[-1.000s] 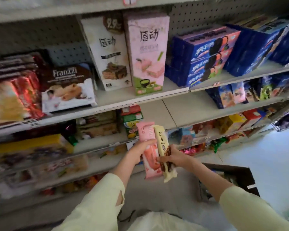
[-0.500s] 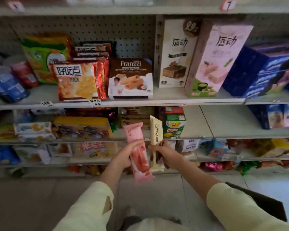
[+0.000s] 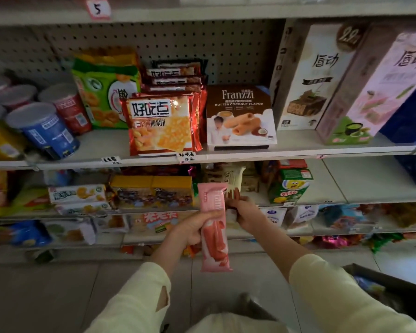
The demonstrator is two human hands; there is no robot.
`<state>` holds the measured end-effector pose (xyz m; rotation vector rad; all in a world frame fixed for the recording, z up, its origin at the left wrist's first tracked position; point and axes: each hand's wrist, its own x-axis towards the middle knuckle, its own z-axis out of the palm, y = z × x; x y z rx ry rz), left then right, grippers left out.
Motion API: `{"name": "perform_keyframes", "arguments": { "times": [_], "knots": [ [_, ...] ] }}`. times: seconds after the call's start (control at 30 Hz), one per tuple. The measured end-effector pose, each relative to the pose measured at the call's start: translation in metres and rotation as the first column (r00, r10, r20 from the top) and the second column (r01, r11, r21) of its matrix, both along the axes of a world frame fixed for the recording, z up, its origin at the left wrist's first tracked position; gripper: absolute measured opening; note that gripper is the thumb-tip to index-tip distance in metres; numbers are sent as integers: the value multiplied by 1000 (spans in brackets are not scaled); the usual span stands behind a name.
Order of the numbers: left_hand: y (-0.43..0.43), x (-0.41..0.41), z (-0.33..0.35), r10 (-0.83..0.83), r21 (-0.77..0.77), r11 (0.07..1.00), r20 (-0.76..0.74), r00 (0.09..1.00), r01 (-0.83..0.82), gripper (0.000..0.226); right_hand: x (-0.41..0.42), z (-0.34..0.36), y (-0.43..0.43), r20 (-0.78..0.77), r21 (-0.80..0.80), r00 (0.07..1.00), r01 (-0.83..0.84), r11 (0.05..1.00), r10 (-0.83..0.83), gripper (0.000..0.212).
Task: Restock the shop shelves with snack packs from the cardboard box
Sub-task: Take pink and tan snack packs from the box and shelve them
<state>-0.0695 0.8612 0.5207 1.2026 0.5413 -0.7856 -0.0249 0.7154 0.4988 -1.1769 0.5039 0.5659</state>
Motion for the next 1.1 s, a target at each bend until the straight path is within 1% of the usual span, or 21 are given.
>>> {"name": "perform_keyframes", "arguments": {
  "times": [0.07, 0.17, 0.2, 0.27, 0.33, 0.43, 0.53, 0.6, 0.7, 0.83, 0.97, 1.1],
  "knots": [
    [0, 5, 0, -22, 35, 999, 25, 999, 21, 22, 4, -2, 3, 5, 34, 1000, 0, 999, -1, 15],
    [4, 12, 1, -75, 83, 994, 87, 993, 68, 28, 10, -4, 5, 6, 68, 1000, 7, 998, -7, 25],
    [6, 14, 0, -105, 109, 990, 112, 988, 93, 32, 12, -3, 5, 2, 70, 1000, 1, 998, -1, 24],
    [11, 19, -1, -160, 170, 976, 143, 977, 135, 39, 16, 0, 3, -21, 55, 999, -24, 998, 25, 14],
    [16, 22, 1, -200, 196, 966, 157, 967, 168, 41, 20, 2, -3, -62, 36, 998, -10, 999, 12, 11],
    [25, 30, 6, -250, 178, 958, 140, 958, 224, 28, 31, 3, -11, -96, 0, 995, 21, 1000, -21, 21],
    [30, 36, 11, -243, 134, 964, 101, 965, 229, 14, 39, 1, -17, -101, -74, 995, 0, 997, -7, 24],
    [29, 37, 14, -189, 95, 979, 77, 979, 181, 12, 42, 0, -19, -106, -99, 994, -4, 995, -7, 27],
    [25, 39, 11, -12, 19, 1000, 48, 999, 11, 10, 46, 0, -22, -110, -97, 991, 67, 993, -78, 30],
    [22, 36, 0, 163, -22, 987, 16, 987, -162, 7, 47, -3, -25, -113, -74, 984, 129, 989, -137, 32],
    [18, 32, -8, 301, -28, 953, -8, 954, -301, 10, 44, -9, -26, -130, 16, 972, 199, 980, -196, 25],
    [12, 26, -16, 387, -14, 922, 4, 922, -387, 18, 40, -18, -24, -182, 51, 953, 255, 965, -243, 18]
  ]
}}
